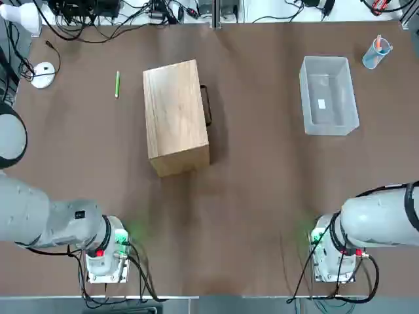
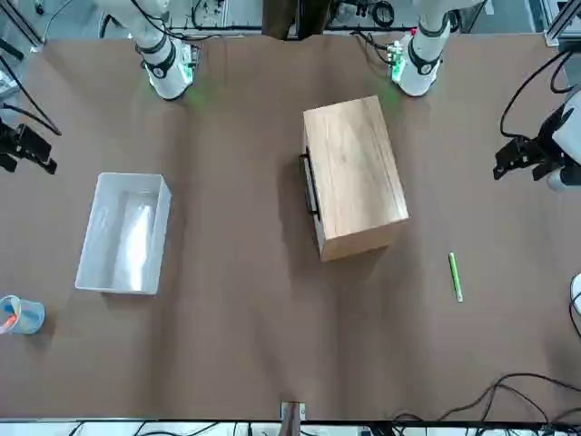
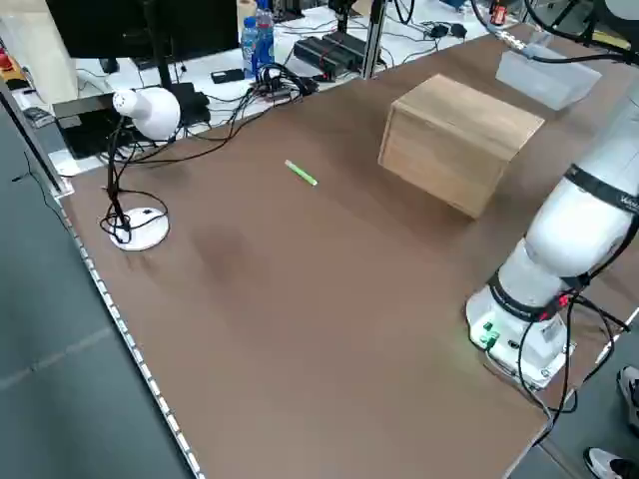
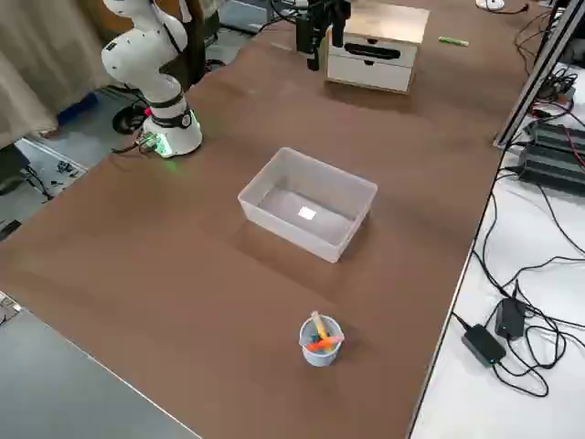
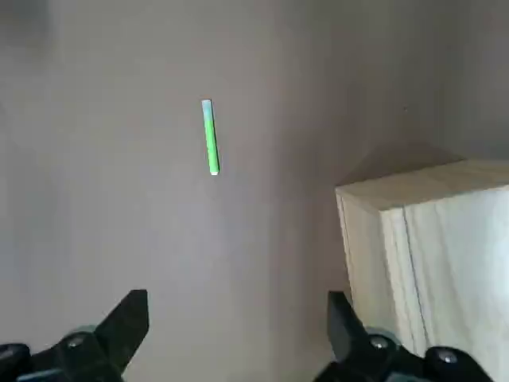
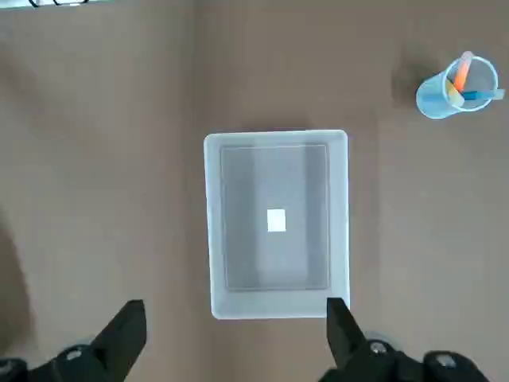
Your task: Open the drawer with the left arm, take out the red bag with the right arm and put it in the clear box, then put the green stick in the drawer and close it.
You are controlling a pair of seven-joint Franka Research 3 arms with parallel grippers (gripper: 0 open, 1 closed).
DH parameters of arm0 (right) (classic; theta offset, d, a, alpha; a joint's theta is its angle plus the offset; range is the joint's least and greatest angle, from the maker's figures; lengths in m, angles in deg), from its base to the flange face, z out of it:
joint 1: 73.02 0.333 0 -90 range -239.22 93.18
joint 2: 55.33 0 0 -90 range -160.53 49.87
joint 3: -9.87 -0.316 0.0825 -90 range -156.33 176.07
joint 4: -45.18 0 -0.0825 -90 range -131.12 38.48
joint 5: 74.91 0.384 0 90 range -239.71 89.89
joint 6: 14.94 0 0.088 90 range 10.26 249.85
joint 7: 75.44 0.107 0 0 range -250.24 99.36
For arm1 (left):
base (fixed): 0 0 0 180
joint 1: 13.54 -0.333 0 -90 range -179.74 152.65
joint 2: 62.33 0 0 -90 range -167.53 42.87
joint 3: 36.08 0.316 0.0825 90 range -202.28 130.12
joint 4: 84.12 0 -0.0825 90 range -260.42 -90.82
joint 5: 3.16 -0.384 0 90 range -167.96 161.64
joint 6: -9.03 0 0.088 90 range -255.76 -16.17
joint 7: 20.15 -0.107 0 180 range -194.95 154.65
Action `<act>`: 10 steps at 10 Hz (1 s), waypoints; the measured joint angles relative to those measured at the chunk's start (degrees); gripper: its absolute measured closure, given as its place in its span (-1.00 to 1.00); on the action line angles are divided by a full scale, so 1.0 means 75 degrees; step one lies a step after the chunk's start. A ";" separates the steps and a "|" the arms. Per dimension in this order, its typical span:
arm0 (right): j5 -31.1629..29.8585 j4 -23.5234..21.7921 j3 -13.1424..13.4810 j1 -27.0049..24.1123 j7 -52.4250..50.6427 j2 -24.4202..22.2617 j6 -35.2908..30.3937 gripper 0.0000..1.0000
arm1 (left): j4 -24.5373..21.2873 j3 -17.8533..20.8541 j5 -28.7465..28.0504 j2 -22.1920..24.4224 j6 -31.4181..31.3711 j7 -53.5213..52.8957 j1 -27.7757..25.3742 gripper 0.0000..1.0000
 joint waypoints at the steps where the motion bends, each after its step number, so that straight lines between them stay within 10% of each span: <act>1: 0.0000 0.0008 0.0000 0.0000 0.0000 0.0000 0.0000 -1.00 | 0.0000 0.0000 0.0000 0.0000 0.0000 0.0000 0.0000 -0.99; 10: 0.0000 0.0045 -0.0042 0.0079 0.0000 0.0025 0.0001 -1.00 | 0.0067 -0.0037 0.0000 -0.0001 -0.0008 -0.0026 0.0025 -1.00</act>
